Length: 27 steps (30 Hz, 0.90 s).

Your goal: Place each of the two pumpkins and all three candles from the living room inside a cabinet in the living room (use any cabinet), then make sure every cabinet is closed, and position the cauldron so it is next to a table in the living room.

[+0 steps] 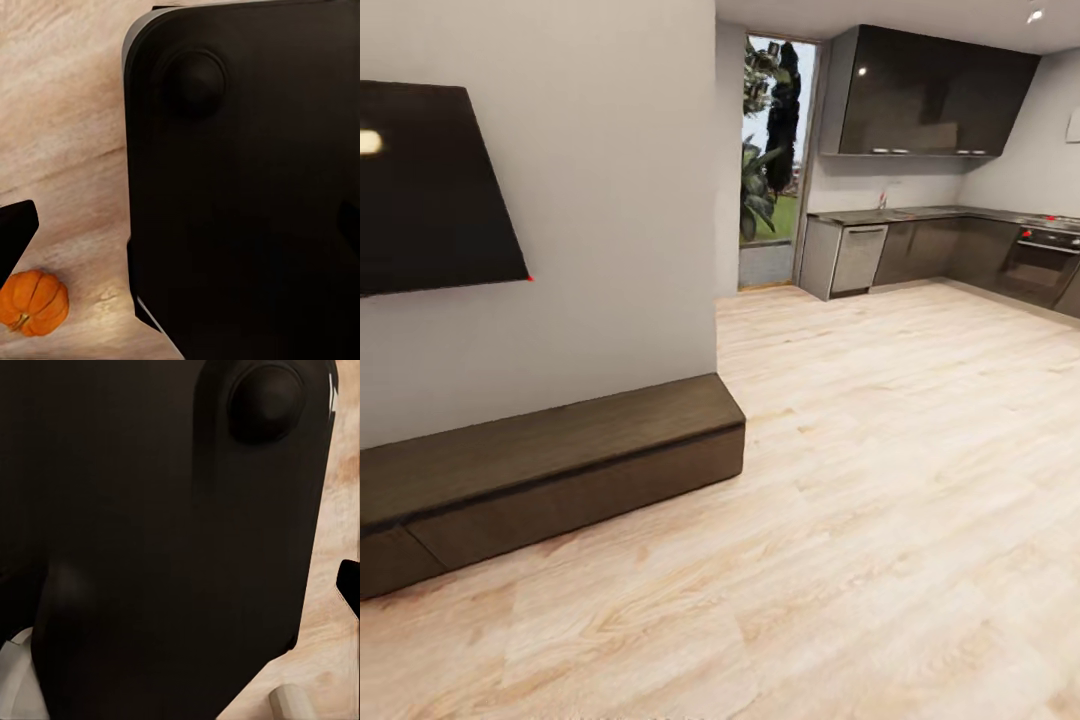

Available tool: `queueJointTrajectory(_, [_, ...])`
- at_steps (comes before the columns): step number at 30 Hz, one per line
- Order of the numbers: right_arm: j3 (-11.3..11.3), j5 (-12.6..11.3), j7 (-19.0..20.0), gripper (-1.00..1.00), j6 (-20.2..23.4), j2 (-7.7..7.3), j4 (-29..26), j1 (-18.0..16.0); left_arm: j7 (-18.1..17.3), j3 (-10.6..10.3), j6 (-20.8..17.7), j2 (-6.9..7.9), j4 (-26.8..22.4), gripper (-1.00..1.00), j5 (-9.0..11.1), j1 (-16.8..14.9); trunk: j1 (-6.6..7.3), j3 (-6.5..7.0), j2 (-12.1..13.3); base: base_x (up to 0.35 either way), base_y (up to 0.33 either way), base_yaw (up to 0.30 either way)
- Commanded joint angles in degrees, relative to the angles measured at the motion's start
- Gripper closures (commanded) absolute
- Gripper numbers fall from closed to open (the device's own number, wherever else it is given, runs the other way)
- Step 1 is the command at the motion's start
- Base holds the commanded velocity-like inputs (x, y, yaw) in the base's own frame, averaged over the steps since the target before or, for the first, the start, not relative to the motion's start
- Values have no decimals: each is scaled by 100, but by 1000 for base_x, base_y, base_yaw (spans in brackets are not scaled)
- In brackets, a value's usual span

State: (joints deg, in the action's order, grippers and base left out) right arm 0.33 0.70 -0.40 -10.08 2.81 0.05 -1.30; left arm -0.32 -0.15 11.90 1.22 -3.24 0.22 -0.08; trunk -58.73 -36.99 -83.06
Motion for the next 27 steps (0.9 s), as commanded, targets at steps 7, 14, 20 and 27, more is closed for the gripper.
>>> queueJointTrajectory(7, [2,22,-4,-100,-72,0,6,-2,-3,-2,14,1,-1,-100,2,-1,0,-29,-2,0,0,278])
queueJointTrajectory(14, [2,26,-4,-100,-107,7,13,-2,-3,-2,14,1,-1,-100,5,0,0,-54,-2,0,0,278])
queueJointTrajectory(20, [2,26,-4,-100,-108,9,13,-2,-3,-2,14,1,-1,-100,5,-1,0,-76,-2,0,0,278])
queueJointTrajectory(27, [2,26,-4,-100,-112,8,14,-2,-3,-2,14,1,-1,-100,5,-1,0,-101,-2,9,0,278])
